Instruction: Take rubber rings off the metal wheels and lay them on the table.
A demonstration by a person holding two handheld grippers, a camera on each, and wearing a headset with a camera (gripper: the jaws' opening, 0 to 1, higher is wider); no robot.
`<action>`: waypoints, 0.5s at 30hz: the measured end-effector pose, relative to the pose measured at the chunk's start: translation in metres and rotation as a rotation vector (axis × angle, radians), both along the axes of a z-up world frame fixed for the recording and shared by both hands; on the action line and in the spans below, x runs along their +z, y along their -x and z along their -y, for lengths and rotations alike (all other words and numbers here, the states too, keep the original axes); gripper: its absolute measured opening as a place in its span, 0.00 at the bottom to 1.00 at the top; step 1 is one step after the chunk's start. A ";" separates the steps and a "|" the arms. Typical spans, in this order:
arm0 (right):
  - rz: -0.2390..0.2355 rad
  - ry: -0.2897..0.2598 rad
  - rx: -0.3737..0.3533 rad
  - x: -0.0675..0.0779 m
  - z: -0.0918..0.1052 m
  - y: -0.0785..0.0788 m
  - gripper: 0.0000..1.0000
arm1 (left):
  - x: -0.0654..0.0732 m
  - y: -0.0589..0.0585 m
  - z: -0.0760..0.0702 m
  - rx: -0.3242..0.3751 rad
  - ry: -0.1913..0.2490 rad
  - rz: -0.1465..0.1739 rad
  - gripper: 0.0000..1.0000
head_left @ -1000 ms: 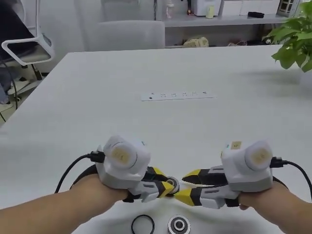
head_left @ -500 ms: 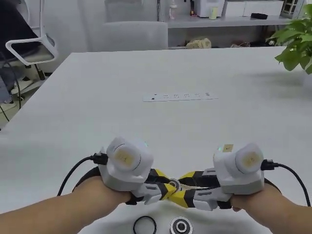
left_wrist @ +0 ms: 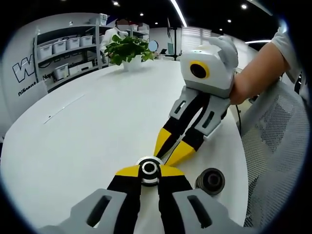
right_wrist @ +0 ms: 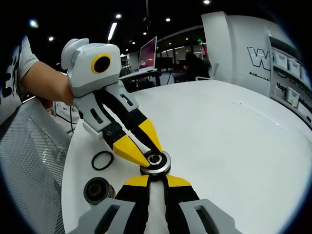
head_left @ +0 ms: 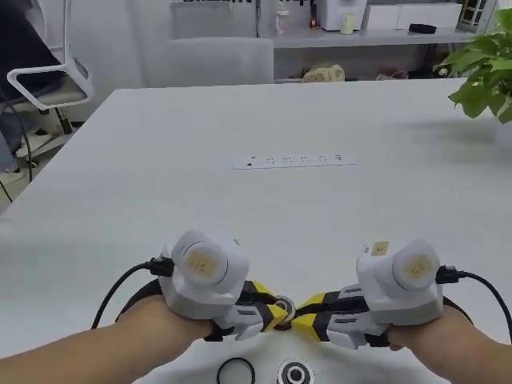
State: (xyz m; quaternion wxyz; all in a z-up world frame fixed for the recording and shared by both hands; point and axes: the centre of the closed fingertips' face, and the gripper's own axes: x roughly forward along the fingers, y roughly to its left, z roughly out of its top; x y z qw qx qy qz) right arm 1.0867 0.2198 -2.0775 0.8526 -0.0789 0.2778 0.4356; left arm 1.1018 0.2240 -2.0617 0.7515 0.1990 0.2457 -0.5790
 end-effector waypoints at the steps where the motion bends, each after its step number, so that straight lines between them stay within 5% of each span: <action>1: 0.000 0.003 0.000 0.000 0.000 0.000 0.08 | 0.000 0.000 0.000 0.001 -0.001 0.000 0.07; 10: -0.036 -0.014 -0.041 0.000 0.004 0.000 0.00 | 0.000 0.001 -0.001 -0.003 0.000 0.005 0.07; 15: -0.105 -0.096 -0.106 0.003 0.005 0.000 0.00 | 0.000 0.002 -0.001 -0.004 -0.003 0.009 0.07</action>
